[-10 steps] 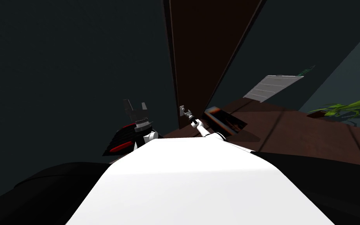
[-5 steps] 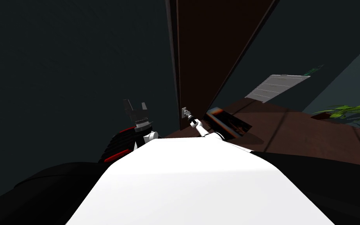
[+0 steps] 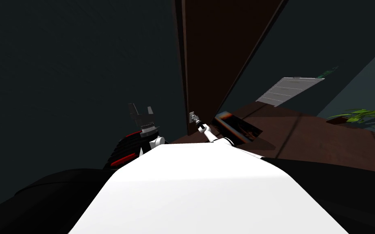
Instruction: Pull the door open
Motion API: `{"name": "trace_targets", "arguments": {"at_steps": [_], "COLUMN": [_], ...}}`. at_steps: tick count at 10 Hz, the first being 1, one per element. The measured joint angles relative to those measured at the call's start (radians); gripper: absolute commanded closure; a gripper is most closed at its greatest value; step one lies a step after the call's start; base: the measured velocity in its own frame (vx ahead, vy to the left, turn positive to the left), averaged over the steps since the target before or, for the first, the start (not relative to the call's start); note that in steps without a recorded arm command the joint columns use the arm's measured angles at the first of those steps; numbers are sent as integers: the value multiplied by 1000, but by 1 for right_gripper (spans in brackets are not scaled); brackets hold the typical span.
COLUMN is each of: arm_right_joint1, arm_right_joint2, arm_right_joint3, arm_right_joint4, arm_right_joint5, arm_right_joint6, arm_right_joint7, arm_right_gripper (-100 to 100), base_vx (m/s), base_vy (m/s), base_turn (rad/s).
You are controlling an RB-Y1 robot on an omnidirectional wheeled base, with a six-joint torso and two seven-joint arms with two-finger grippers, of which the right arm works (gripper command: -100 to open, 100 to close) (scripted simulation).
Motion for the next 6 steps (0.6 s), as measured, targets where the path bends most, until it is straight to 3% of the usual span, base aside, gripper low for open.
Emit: {"name": "trace_targets", "arguments": {"at_steps": [6], "arm_right_joint1": [0], "arm_right_joint2": [-15], "arm_right_joint3": [2], "arm_right_joint4": [0], "arm_right_joint5": [-50], "arm_right_joint6": [1], "arm_right_joint7": [-134], "arm_right_gripper": [100], "base_vx": [-63], "base_vy": [-49], "base_turn": [70]}}
